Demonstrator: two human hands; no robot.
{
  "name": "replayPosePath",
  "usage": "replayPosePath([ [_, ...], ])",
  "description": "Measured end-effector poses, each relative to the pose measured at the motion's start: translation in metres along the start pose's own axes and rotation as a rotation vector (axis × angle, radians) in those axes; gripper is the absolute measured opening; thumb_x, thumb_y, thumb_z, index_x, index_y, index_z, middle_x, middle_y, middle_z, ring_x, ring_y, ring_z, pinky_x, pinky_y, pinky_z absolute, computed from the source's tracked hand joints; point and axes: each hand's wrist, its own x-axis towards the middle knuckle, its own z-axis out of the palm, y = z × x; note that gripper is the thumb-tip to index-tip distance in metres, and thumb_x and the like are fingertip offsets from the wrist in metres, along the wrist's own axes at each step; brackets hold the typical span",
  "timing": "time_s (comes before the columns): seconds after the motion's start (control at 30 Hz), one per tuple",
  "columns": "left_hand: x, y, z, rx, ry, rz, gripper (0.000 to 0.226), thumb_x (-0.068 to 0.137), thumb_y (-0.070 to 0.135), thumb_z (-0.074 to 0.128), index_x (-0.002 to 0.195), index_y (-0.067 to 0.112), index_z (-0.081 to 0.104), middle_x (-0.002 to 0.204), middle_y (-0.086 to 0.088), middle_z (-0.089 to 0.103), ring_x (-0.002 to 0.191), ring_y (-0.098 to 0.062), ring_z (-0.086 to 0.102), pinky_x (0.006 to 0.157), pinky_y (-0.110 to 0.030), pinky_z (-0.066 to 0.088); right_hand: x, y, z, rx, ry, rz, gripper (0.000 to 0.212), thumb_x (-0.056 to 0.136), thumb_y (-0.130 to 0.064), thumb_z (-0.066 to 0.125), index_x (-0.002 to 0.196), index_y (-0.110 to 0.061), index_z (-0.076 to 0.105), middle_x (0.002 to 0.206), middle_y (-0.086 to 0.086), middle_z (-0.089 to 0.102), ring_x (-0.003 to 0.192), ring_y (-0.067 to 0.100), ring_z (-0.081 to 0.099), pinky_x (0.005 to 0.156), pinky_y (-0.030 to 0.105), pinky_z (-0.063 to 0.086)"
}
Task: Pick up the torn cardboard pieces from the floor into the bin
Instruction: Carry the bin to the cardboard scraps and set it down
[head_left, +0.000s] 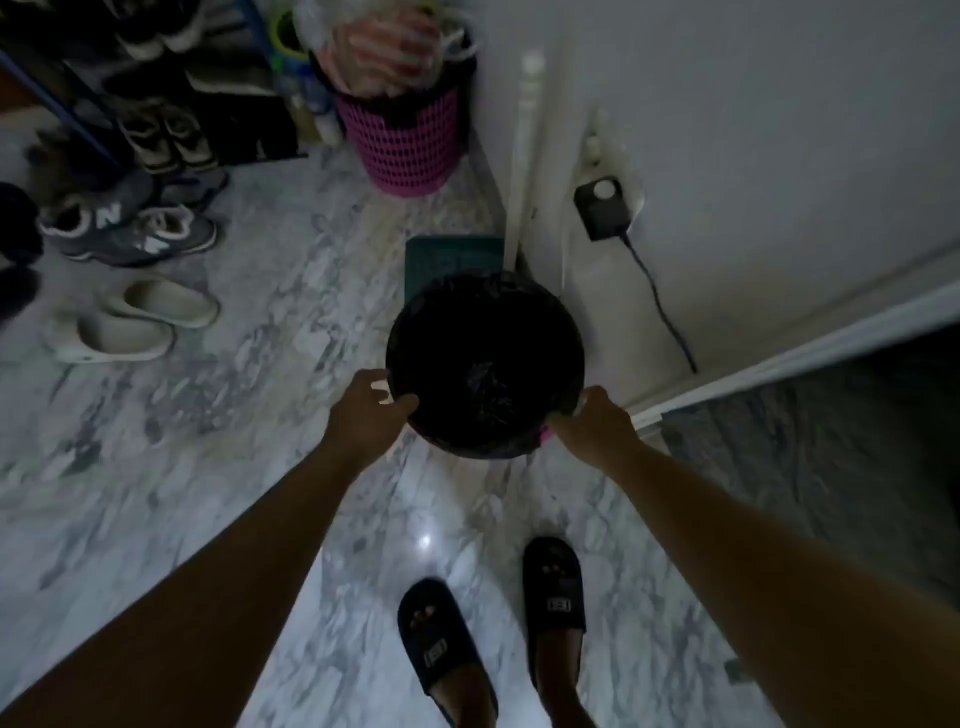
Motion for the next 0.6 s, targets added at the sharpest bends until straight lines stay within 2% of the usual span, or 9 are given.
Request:
replayPosePath([
  [0.1,0.049,-0.025,0.017,0.010,0.042,-0.033,0.074,0.088,0.033,0.071,0.148,0.014,0.033,0.143,-0.011,0.048,0.121,-0.022,0.051,0.099,-0.031,0.043,0.050,0.001,0.024,0.084,0.050,0.105,0.078,0.091,-0.035,0.062,0.151,-0.006,0.022,0.144,0.023,0.041,0.128,0.041,0.047,0.100,0.043,0.045],
  [0.2,0.096,-0.051,0.040,0.019,0.049,-0.085,0.089,0.087,0.035,0.072,0.155,0.013,0.018,0.153,-0.017,0.035,0.137,-0.031,0.041,0.108,-0.037,0.038,0.094,0.010,0.050,0.173,0.090,0.197,0.086,0.093,-0.031,0.060,0.157,-0.009,0.006,0.151,0.024,0.033,0.134,0.044,0.042,0.106,0.048,0.042],
  [0.3,0.129,-0.065,0.055,-0.009,0.040,-0.133,0.094,0.088,0.036,0.070,0.156,0.011,0.010,0.156,-0.016,0.033,0.139,-0.032,0.039,0.111,-0.038,0.038,0.120,0.017,0.068,0.219,0.104,0.211,0.080,0.097,-0.025,0.055,0.157,-0.007,0.006,0.149,0.026,0.039,0.132,0.043,0.045,0.106,0.046,0.043],
  [0.43,0.144,-0.073,0.065,-0.017,0.036,-0.156,0.074,0.090,0.028,0.067,0.151,0.011,0.029,0.147,-0.014,0.045,0.127,-0.034,0.050,0.104,-0.048,0.047,0.135,0.024,0.078,0.293,0.177,0.254,0.059,0.097,-0.013,0.052,0.147,-0.001,0.023,0.143,0.027,0.045,0.127,0.043,0.050,0.106,0.049,0.046],
  [0.53,0.140,-0.074,0.063,-0.054,0.049,-0.170,0.066,0.083,0.025,0.065,0.143,0.012,0.042,0.135,-0.014,0.054,0.119,-0.035,0.057,0.098,-0.050,0.051,0.135,0.030,0.076,0.387,0.208,0.283,0.053,0.097,-0.007,0.050,0.144,-0.001,0.027,0.142,0.027,0.045,0.127,0.043,0.051,0.104,0.045,0.046],
  [0.6,0.134,-0.075,0.056,-0.070,0.087,-0.182,0.055,0.074,0.028,0.062,0.125,0.009,0.056,0.115,-0.011,0.061,0.107,-0.035,0.063,0.091,-0.051,0.056,0.129,0.029,0.071,0.403,0.212,0.280,0.049,0.098,-0.005,0.048,0.143,-0.001,0.029,0.141,0.026,0.047,0.125,0.042,0.053,0.100,0.043,0.047],
])
